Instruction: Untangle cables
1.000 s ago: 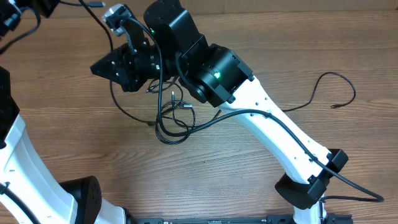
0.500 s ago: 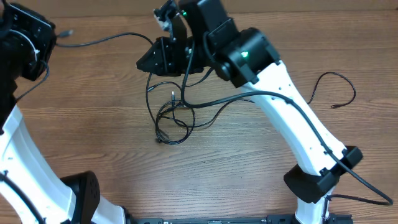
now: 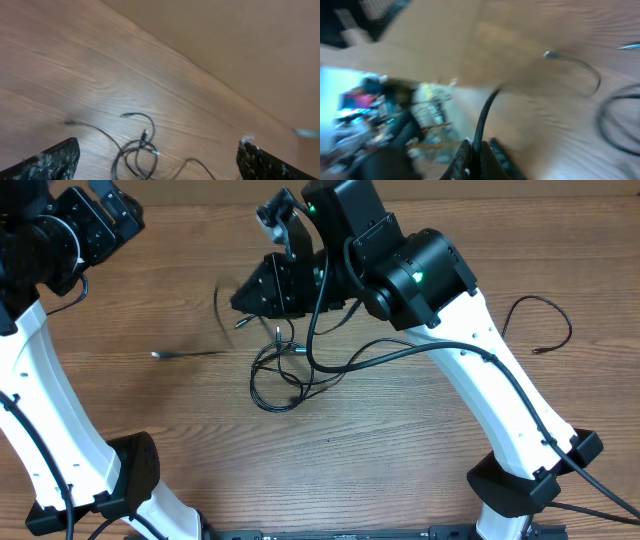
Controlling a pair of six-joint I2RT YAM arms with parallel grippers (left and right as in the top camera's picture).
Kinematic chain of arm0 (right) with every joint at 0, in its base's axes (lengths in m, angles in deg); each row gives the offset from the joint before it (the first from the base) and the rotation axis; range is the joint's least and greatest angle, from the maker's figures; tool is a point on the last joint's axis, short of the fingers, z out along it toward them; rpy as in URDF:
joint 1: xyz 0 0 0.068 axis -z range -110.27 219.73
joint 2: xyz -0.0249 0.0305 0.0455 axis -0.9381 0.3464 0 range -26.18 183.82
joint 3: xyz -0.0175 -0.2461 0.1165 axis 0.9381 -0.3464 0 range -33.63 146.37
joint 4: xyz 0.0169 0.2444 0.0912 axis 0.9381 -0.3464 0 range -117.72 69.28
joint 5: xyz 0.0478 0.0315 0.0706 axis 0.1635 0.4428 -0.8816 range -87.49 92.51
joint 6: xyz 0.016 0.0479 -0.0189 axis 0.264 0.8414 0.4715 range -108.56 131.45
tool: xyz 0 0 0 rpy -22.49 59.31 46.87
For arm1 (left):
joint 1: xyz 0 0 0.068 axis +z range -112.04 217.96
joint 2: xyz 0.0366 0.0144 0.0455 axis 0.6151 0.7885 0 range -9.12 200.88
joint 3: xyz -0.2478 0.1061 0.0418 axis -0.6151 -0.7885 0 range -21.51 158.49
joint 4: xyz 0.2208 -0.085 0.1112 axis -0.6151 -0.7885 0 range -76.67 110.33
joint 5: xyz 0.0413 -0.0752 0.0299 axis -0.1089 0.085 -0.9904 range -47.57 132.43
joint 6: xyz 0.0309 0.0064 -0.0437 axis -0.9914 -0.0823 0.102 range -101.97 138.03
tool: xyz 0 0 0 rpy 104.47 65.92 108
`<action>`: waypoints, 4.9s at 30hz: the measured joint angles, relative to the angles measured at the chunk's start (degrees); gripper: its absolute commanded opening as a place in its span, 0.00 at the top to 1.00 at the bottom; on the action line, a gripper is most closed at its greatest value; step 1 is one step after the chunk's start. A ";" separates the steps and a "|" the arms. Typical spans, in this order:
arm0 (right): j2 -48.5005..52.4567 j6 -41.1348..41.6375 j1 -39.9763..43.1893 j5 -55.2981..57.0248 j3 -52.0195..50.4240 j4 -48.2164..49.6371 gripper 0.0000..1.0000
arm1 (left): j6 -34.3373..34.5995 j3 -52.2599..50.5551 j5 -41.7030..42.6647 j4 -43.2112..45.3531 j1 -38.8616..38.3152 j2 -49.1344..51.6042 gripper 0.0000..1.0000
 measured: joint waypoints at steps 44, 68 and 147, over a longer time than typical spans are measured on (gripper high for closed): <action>0.00 4.46 2.84 4.00 0.00 12.46 0.96 | 35.21 -0.33 23.58 3.91 -14.32 6.03 0.51; 0.00 2.40 13.92 4.04 -0.02 -5.18 0.22 | 36.26 -0.74 32.09 30.16 -14.32 7.19 0.96; 0.00 -15.19 16.52 39.19 -0.04 -27.08 0.00 | -8.31 -18.36 -18.88 37.94 5.22 32.61 0.00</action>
